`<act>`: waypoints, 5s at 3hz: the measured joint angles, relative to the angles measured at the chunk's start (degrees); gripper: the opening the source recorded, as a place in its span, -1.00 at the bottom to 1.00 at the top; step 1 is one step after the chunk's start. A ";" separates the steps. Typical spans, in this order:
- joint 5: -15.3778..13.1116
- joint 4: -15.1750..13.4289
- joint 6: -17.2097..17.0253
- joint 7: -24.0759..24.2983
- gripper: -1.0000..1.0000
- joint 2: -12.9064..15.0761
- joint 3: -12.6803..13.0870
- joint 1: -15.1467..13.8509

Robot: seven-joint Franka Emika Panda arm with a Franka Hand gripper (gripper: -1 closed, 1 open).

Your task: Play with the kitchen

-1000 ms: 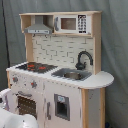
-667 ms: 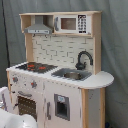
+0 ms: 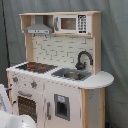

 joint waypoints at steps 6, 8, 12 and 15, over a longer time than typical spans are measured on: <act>-5.17 -6.52 5.43 -37.10 1.00 0.02 -10.63 10.58; -5.44 -9.93 9.26 -47.85 1.00 0.03 -13.38 15.17; -7.34 -17.64 16.21 -66.27 1.00 -0.02 -25.31 23.51; -15.35 -24.30 23.44 -68.03 1.00 -0.09 -37.63 26.61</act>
